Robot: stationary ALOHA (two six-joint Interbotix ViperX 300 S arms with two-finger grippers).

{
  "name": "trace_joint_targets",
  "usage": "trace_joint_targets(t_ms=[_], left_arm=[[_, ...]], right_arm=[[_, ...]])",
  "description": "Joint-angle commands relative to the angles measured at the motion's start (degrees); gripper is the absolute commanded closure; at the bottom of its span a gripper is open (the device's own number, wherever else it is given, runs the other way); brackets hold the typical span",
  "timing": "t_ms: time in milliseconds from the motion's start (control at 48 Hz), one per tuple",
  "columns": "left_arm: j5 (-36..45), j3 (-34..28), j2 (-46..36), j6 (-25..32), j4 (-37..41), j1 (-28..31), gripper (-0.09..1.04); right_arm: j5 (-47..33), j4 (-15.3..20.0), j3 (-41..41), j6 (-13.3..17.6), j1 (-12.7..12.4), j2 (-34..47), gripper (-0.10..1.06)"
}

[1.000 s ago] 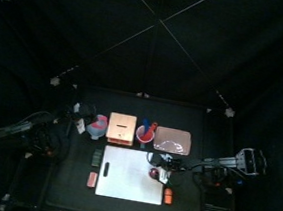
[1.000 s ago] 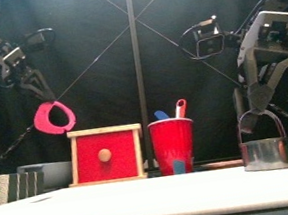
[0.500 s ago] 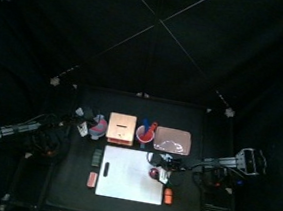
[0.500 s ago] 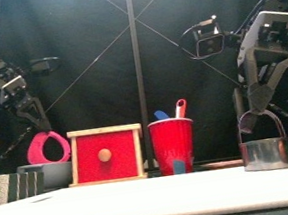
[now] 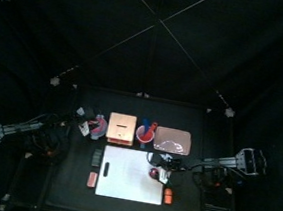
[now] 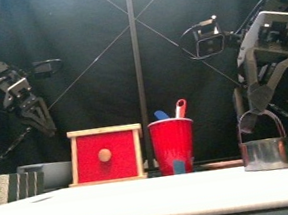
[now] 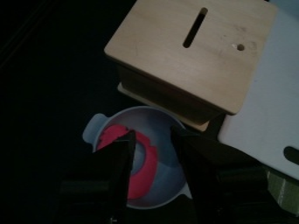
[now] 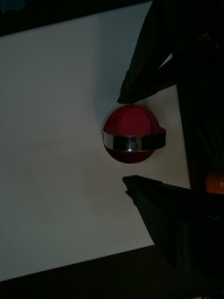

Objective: Get the cutter from the drawer then cut the dough then place the extra dough in the bowl
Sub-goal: Place the extra dough in the bowl

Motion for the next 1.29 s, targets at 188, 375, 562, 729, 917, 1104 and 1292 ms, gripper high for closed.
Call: trace_joint_targets(t_ms=[188, 375, 562, 729, 917, 1104, 1292], left_arm=[[-2.8, -0.7, 0.1, 0.1, -0.8, -0.4, 0.17], [-10.5, -0.4, 0.1, 0.2, -1.8, -6.0, 0.17], [-29.4, 1.8, 0.1, 0.4, -2.7, -16.5, 0.17], [-41.4, 4.4, 0.1, 0.4, -2.6, -24.5, 0.17], [-43.6, 4.7, 0.1, 0.3, -2.7, -30.5, 0.17], [-43.9, 4.7, 0.1, 0.0, -3.1, -34.3, 0.18], [-44.2, 4.9, 0.1, 0.1, -6.8, -36.7, 0.18]], right_arm=[[-0.2, -0.8, -1.6, 0.0, 0.1, -1.1, 0.0], [-0.8, -1.0, -3.4, -0.1, -0.1, -1.9, 0.0], [-5.9, -2.5, -4.2, -0.1, -0.5, -3.5, 0.0], [-14.4, -4.5, -3.5, -0.2, -0.7, -5.1, 0.0], [-24.3, -7.2, -1.1, -0.1, -2.8, -6.5, 0.0], [-34.3, -8.9, 2.3, -0.6, -5.0, -6.7, 0.0], [-41.6, -10.8, 5.0, -0.6, -5.6, -6.6, 0.0]])
